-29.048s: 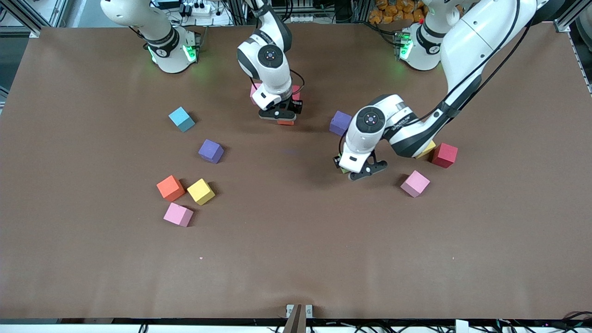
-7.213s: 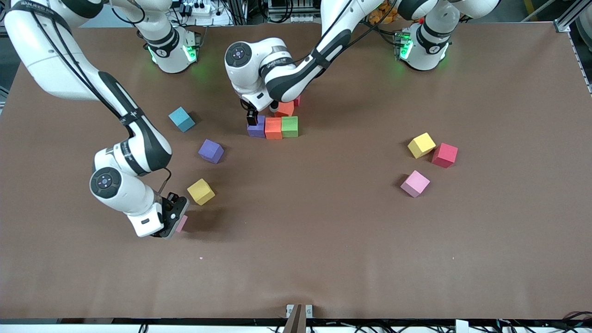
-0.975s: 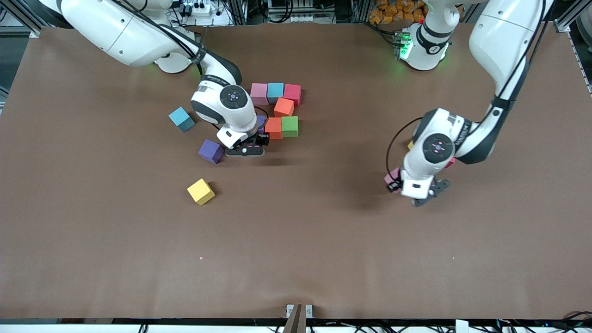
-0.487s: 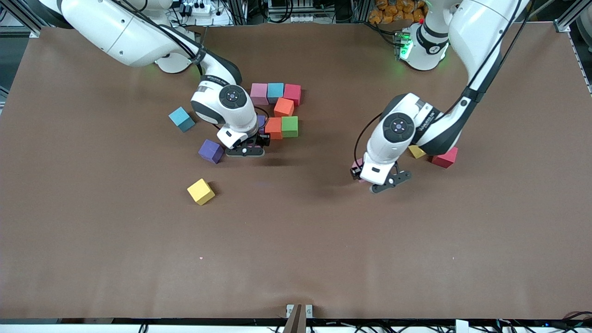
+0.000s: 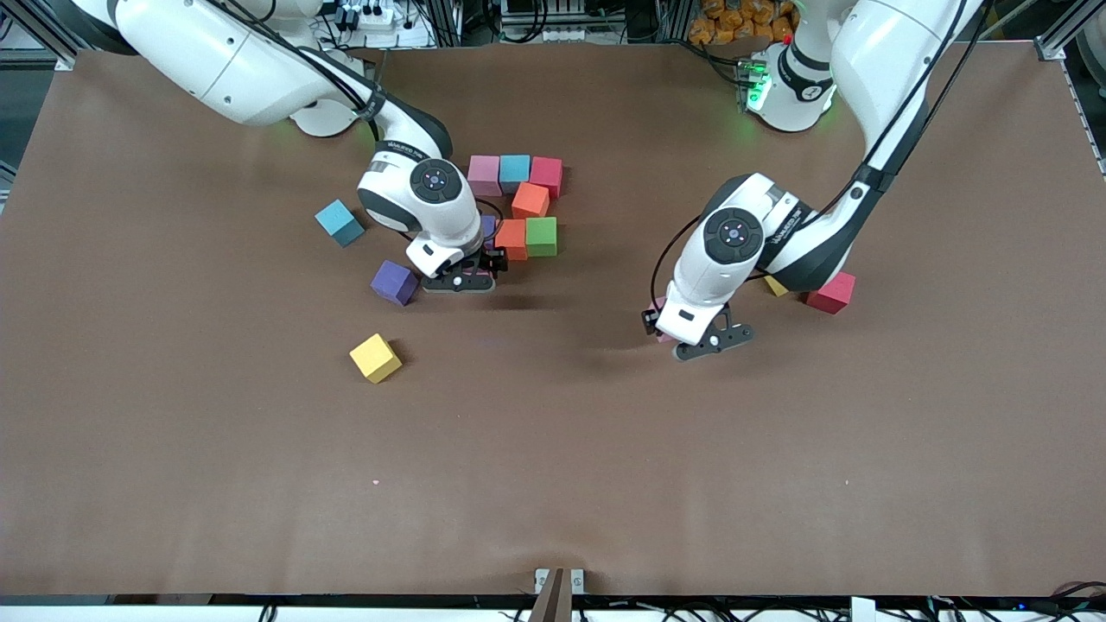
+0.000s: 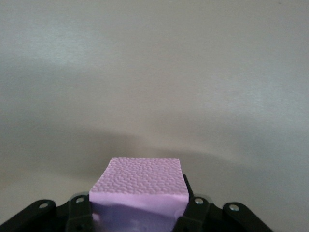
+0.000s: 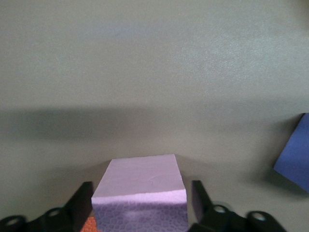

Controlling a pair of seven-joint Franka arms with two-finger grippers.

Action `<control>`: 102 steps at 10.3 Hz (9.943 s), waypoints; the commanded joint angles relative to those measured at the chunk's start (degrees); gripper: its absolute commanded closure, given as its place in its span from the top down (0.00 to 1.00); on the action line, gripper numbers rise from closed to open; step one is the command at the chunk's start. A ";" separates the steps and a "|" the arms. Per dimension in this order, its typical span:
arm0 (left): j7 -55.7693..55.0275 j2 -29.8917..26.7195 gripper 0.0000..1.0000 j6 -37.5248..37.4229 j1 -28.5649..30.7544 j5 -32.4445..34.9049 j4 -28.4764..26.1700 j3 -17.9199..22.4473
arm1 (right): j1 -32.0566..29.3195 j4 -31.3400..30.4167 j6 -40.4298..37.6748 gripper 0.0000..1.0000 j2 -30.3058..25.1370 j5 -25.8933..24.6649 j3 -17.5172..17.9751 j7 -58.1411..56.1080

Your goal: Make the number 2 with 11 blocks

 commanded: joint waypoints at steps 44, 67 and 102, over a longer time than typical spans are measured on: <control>-19.77 27.29 0.47 11.69 -44.07 -0.27 38.29 21.66 | -19.12 12.01 -5.76 1.00 1.55 16.02 -3.06 -76.77; -58.17 15.87 0.51 -22.50 -20.95 -14.07 36.63 21.93 | -12.61 16.22 -6.00 0.21 1.20 19.67 -8.44 -79.58; -66.26 16.83 0.55 -21.88 -24.46 -14.06 36.27 21.66 | -5.49 -0.30 5.58 0.65 -2.76 5.21 0.89 -7.87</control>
